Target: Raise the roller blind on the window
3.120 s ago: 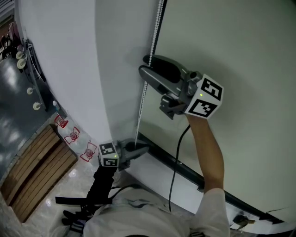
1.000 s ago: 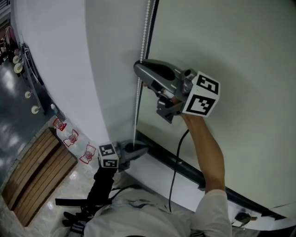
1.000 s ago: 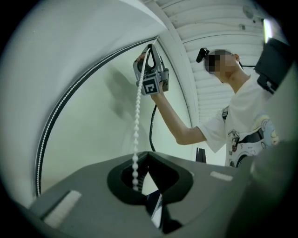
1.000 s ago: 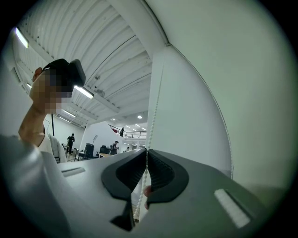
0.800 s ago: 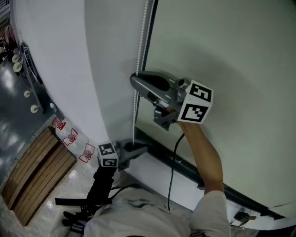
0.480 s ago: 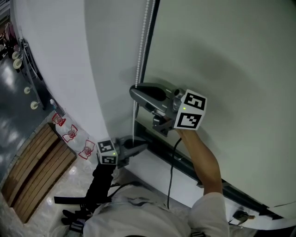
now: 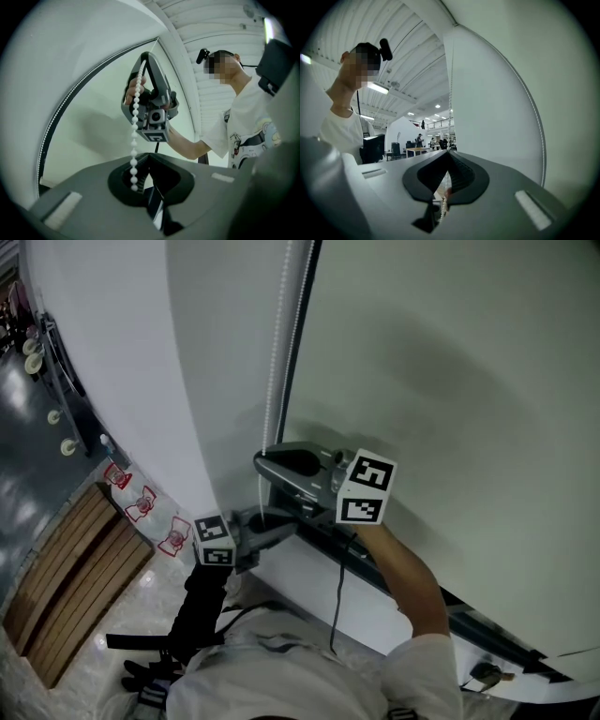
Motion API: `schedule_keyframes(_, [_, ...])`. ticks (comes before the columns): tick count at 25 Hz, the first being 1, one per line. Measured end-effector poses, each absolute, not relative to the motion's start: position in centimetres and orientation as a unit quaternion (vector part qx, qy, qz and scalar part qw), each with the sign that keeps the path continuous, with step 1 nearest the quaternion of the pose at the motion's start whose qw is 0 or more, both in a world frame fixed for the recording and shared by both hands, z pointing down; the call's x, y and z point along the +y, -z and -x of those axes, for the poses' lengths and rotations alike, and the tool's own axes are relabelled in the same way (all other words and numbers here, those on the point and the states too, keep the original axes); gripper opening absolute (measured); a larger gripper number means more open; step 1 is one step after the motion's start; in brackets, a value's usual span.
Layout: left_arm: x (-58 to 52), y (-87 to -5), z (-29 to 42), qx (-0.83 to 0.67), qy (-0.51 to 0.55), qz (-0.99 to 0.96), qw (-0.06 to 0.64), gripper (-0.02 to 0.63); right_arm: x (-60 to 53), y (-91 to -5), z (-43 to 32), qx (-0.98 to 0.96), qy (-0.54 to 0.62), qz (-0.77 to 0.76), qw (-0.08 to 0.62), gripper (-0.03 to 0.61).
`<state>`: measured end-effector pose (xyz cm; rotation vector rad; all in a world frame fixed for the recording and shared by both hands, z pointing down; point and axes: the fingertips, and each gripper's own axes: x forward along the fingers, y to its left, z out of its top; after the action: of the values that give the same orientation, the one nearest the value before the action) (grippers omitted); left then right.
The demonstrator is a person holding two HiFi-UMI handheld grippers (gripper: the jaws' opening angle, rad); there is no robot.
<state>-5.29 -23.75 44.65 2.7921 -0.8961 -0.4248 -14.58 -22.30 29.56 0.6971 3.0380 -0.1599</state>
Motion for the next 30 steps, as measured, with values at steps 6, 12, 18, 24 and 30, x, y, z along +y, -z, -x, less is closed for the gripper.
schedule_keyframes(6, [-23.7,-44.7,5.3,-0.298,0.141,-0.940,0.088,-0.002,-23.0,-31.0,14.3,0.974,0.066,-0.215,0.005,0.003])
schedule_keyframes(12, [-23.7,-44.5,5.1,-0.297,0.138,-0.941,0.085,-0.002,-23.3,-29.9,13.8,0.976,0.056,-0.206,0.030,0.009])
schedule_keyframes(18, [-23.8,-44.3,5.2,-0.296,0.137,-0.942,0.082,-0.002,-23.9,-25.6,13.7,0.973,0.047,-0.215,0.068,0.123])
schedule_keyframes(24, [-23.8,-44.5,5.3,-0.299,0.134,-0.941,0.083,-0.002,-25.4,-18.8,14.0,0.971,0.008,-0.210,0.116,0.124])
schedule_keyframes(30, [-23.7,-44.7,5.3,-0.299,0.133,-0.941,0.086,-0.002,-26.4,-11.2,14.2,0.963,-0.023,-0.214,0.159,0.123])
